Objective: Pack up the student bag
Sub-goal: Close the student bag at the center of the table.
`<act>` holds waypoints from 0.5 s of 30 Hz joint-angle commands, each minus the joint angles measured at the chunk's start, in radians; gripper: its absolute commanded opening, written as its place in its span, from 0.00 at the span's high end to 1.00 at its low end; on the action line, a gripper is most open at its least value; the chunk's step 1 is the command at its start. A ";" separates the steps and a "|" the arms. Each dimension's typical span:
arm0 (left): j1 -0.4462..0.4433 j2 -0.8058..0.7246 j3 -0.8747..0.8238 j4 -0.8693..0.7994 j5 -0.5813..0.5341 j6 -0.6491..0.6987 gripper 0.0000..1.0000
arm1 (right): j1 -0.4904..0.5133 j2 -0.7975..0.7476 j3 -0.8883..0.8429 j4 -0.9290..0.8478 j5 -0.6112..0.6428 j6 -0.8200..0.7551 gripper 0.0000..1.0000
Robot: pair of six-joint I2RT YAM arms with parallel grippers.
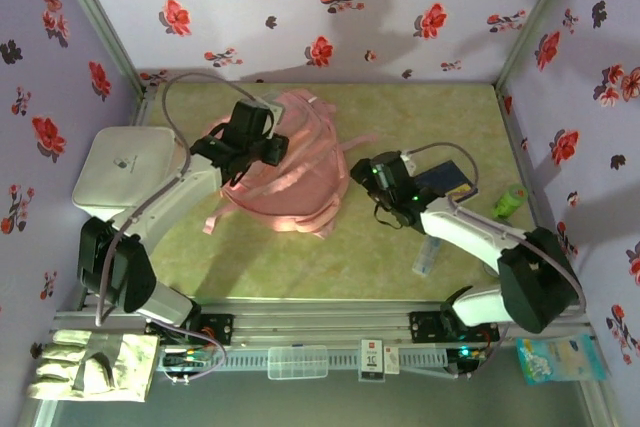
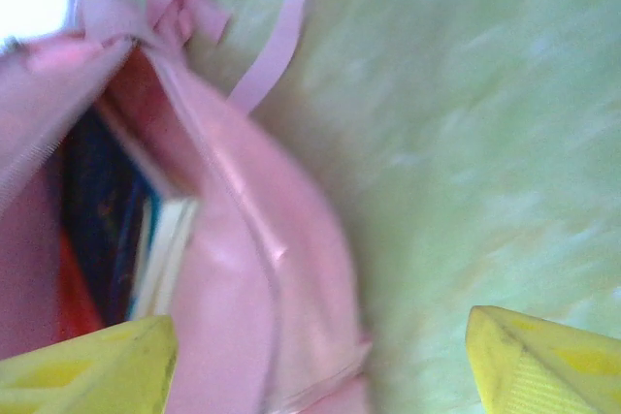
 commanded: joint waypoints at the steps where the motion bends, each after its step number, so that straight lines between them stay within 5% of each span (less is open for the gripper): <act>1: 0.014 -0.032 -0.009 -0.005 0.096 -0.052 0.16 | -0.040 -0.046 0.028 -0.192 0.182 -0.082 0.20; 6: 0.013 -0.013 -0.057 0.035 0.150 -0.163 0.04 | -0.144 -0.020 0.046 -0.230 0.143 -0.151 0.13; 9: 0.012 0.006 -0.041 0.047 0.194 -0.196 0.01 | -0.247 0.053 0.106 -0.214 -0.019 -0.247 0.12; 15: -0.015 0.030 -0.025 0.079 0.213 -0.188 0.00 | -0.369 0.221 0.260 -0.280 -0.042 -0.371 0.12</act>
